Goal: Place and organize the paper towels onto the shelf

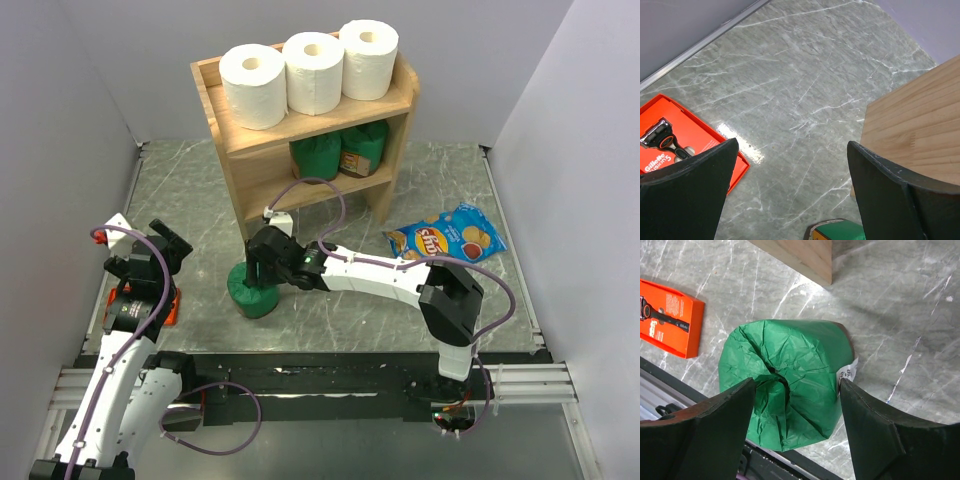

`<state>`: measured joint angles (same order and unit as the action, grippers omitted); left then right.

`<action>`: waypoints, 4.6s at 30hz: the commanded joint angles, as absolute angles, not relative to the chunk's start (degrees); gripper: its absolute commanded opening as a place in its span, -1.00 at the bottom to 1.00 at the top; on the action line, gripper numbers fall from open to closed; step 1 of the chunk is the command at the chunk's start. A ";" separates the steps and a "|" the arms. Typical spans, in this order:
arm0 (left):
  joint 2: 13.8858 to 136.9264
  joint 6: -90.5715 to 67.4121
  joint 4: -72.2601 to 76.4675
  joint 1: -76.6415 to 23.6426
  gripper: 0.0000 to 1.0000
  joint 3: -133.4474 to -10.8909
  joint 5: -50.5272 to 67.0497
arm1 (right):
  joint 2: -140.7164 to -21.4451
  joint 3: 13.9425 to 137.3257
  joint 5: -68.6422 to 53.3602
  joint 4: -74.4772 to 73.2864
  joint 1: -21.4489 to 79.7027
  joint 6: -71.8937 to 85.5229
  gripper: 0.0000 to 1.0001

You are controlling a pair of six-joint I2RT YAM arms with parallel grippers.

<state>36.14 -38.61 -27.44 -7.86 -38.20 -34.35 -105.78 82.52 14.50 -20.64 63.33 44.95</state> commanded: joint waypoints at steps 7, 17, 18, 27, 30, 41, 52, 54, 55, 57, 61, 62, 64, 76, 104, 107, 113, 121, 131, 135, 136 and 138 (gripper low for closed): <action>35.68 -38.85 -26.28 -8.09 0.93 -38.41 -35.33 | -107.48 84.81 16.00 -21.01 63.11 43.86 0.51; 35.68 -38.58 -25.93 -8.09 0.93 -38.14 -34.72 | -112.23 88.24 16.17 -23.99 63.11 42.45 0.37; 35.77 -38.67 -26.01 -8.09 0.93 -38.23 -34.72 | -112.67 88.42 16.26 -24.34 63.11 42.45 0.31; 35.59 -38.67 -26.01 -8.09 0.93 -38.23 -34.98 | -111.80 87.71 16.79 -23.82 63.02 41.92 -0.02; 35.60 -38.67 -25.93 -8.00 0.93 -38.23 -34.98 | -111.27 88.59 16.87 -23.64 63.19 41.31 -0.15; 35.59 -38.76 -26.10 -8.09 0.93 -38.32 -35.33 | -100.65 87.10 20.82 -23.82 62.40 39.73 -0.31; 34.37 -38.58 -26.19 -8.52 0.93 -38.23 -35.86 | -85.44 83.41 26.97 -25.31 59.94 39.38 -0.37; 34.10 -38.58 -26.19 -8.70 0.93 -38.23 -35.86 | -83.51 83.58 27.77 -24.96 58.89 38.94 -0.37; 33.93 -38.58 -26.28 -8.70 0.93 -38.23 -35.77 | -83.06 83.67 28.99 -24.70 58.54 38.67 -0.38; 33.84 -38.50 -26.10 -8.79 0.93 -38.14 -35.77 | -82.18 83.76 29.97 -24.00 57.23 38.67 -0.38; 33.84 -38.50 -26.10 -9.05 0.93 -38.23 -35.77 | -83.14 86.20 31.46 -22.76 55.29 40.07 -0.38; 33.66 -38.50 -26.19 -9.05 0.93 -38.23 -35.77 | -83.75 87.26 32.51 -23.37 55.11 40.77 -0.38; 33.75 -38.50 -26.28 -9.32 0.93 -38.23 -35.86 | -85.25 89.37 33.74 -24.26 54.58 42.71 -0.36; 32.78 -38.41 -26.19 -10.19 0.93 -38.14 -36.03 | -90.08 97.72 37.09 -24.78 53.61 50.89 -0.35; 32.08 -38.23 -26.10 -12.74 0.93 -37.88 -36.74 | -100.28 107.84 39.55 -29.00 54.05 59.42 0.34; 32.26 -38.23 -26.10 -12.74 0.93 -37.88 -36.56 | -99.23 106.70 39.29 -27.78 54.23 58.28 0.36; 32.34 -38.06 -25.84 -12.92 0.93 -37.88 -36.21 | -96.60 102.67 40.25 -26.19 54.40 56.52 0.36; 32.78 -37.71 -25.58 -12.92 0.93 -37.88 -35.86 | -90.89 93.79 40.69 -19.61 55.72 48.10 0.05; 32.70 -37.62 -25.66 -12.92 0.93 -37.88 -35.95 | -89.38 86.57 32.88 -6.51 56.34 35.51 0.10; 32.70 -37.53 -25.66 -12.92 0.93 -37.88 -35.95 | -89.82 86.22 31.73 -5.54 56.34 34.45 0.09; 32.78 -37.53 -25.66 -12.92 0.93 -37.88 -35.95 | -89.82 86.22 31.21 -4.67 56.34 33.67 0.09; 32.70 -37.44 -25.66 -12.92 0.93 -37.88 -35.95 | -90.17 86.13 30.41 -4.22 56.43 32.96 0.10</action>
<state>32.84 -38.15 -27.29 -12.73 -37.82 -35.64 -90.67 86.63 32.01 -8.14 56.12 36.40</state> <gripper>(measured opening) 0.966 0.546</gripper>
